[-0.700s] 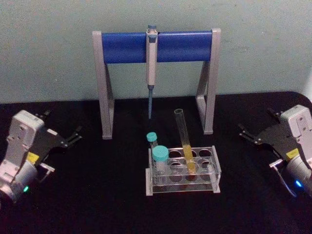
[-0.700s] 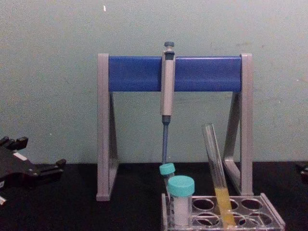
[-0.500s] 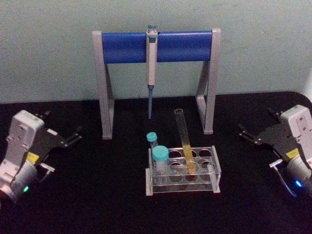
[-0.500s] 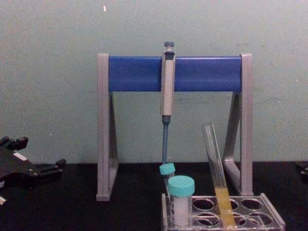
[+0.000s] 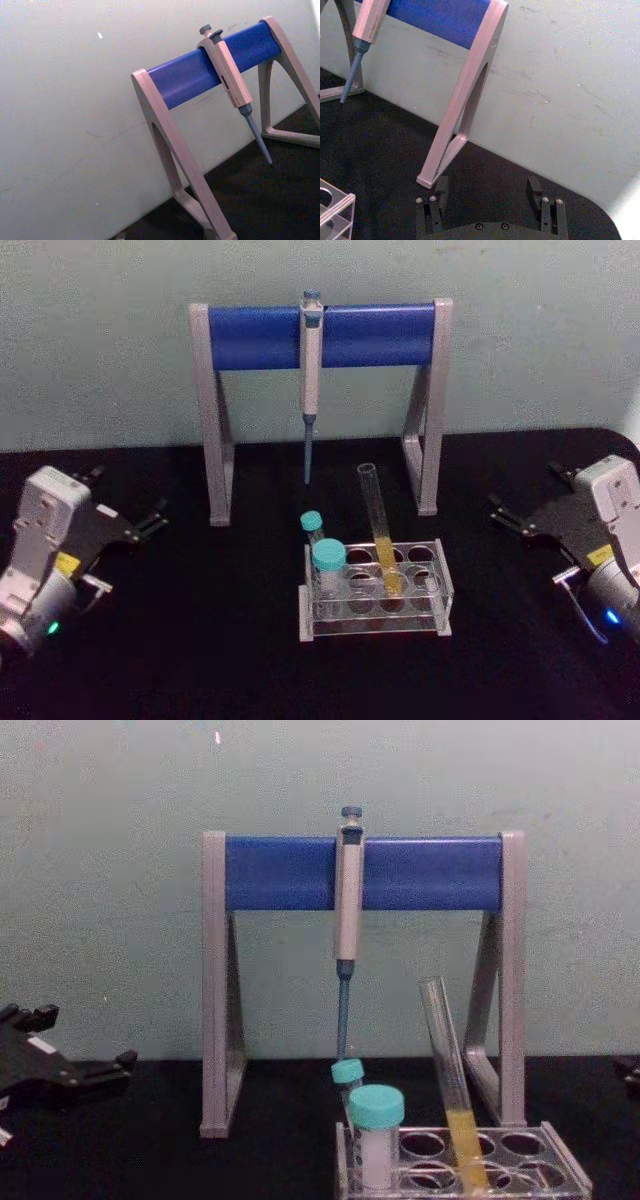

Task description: Pick up the test tube from the test tube rack, shake it, then place it back into the test tube rack.

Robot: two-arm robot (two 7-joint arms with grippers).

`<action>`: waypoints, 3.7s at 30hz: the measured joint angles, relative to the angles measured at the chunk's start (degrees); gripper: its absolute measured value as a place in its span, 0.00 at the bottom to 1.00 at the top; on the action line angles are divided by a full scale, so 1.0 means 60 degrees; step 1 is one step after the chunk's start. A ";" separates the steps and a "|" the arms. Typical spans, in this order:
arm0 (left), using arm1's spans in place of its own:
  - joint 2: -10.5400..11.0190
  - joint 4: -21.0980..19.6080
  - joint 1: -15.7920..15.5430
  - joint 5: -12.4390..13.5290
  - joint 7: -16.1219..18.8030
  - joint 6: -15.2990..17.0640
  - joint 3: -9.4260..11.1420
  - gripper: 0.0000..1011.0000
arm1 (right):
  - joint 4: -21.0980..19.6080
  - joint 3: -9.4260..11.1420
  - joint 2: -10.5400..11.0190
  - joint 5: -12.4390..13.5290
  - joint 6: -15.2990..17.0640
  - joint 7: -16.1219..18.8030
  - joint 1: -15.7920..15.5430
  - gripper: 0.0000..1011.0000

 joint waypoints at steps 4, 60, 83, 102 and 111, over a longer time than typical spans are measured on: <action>0.0000 0.0000 0.0000 0.0000 0.0000 0.0000 0.0000 0.99 | 0.0000 0.0000 0.0000 0.0000 0.0001 0.0000 0.0000 0.99; 0.0000 0.0000 0.0000 0.0000 0.0000 0.0000 0.0000 0.99 | -0.1113 0.0133 -0.0657 0.1330 -0.0200 0.3545 0.0094 0.99; 0.0000 0.0000 0.0000 0.0000 0.0000 0.0000 -0.0001 0.99 | -0.0230 -0.0065 -0.1384 0.0986 0.0770 0.4567 0.0852 0.99; 0.0000 0.0000 0.0000 0.0000 0.0000 0.0000 0.0000 0.99 | -0.0071 0.0181 -0.1655 0.0860 0.1084 0.4944 0.0923 0.99; 0.0000 0.0000 0.0000 -0.0001 0.0000 0.0000 0.0000 0.99 | 0.0004 0.0194 -0.1701 0.0894 0.1081 0.5093 0.0955 0.99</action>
